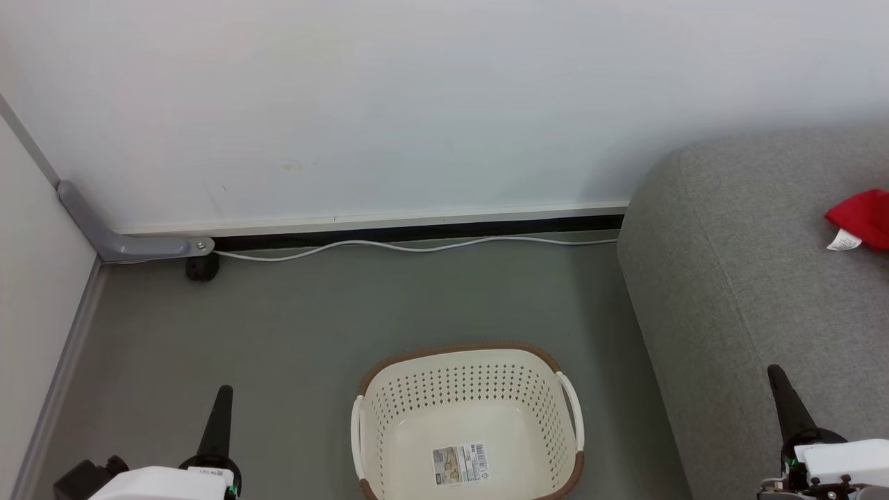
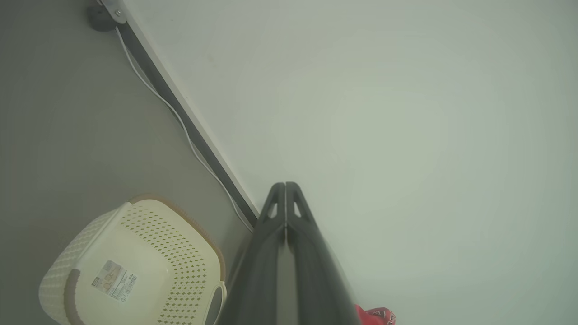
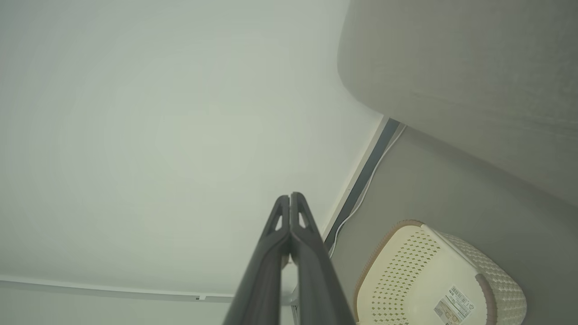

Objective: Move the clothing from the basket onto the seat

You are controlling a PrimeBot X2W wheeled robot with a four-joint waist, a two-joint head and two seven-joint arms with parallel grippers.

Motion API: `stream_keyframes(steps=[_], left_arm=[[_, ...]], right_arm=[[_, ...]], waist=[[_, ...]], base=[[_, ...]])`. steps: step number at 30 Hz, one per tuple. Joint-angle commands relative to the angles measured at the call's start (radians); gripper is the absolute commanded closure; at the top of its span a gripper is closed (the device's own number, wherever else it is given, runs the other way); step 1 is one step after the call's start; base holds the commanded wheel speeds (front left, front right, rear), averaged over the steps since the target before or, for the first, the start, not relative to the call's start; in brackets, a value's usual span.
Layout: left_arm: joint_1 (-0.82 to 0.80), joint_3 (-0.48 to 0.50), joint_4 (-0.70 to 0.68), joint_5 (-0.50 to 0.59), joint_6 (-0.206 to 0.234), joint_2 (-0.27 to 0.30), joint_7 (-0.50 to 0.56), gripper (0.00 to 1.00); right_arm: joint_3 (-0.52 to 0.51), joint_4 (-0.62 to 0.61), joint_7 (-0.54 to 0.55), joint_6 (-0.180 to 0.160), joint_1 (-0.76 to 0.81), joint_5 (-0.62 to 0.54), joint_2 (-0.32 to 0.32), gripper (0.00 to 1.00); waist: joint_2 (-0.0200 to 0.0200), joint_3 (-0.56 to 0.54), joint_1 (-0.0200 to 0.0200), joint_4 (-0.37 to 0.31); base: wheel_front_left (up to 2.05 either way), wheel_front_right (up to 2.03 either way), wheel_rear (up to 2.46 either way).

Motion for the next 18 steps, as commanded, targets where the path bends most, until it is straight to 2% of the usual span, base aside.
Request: stream_keyframes(steps=[1,18], left_arm=[[-0.068,0.033,-0.019,-0.031,-0.015,0.016,0.008,1.0],[-0.113,0.067,-0.006,-0.22,-0.045,0.016,0.059,1.0]], right_arm=[[0.01,-0.027,0.01,0.001,-0.048,0.027,-0.01,1.0],[-0.013,-0.028,0.059,0.001,-0.074,0.19,0.013,1.0]], waist=[[-0.0001,0.0,-0.0001,0.0],[-0.0001,0.001,-0.0001,-0.008]], base=[[0.0,0.0,0.0],[0.0,0.0,0.0]])
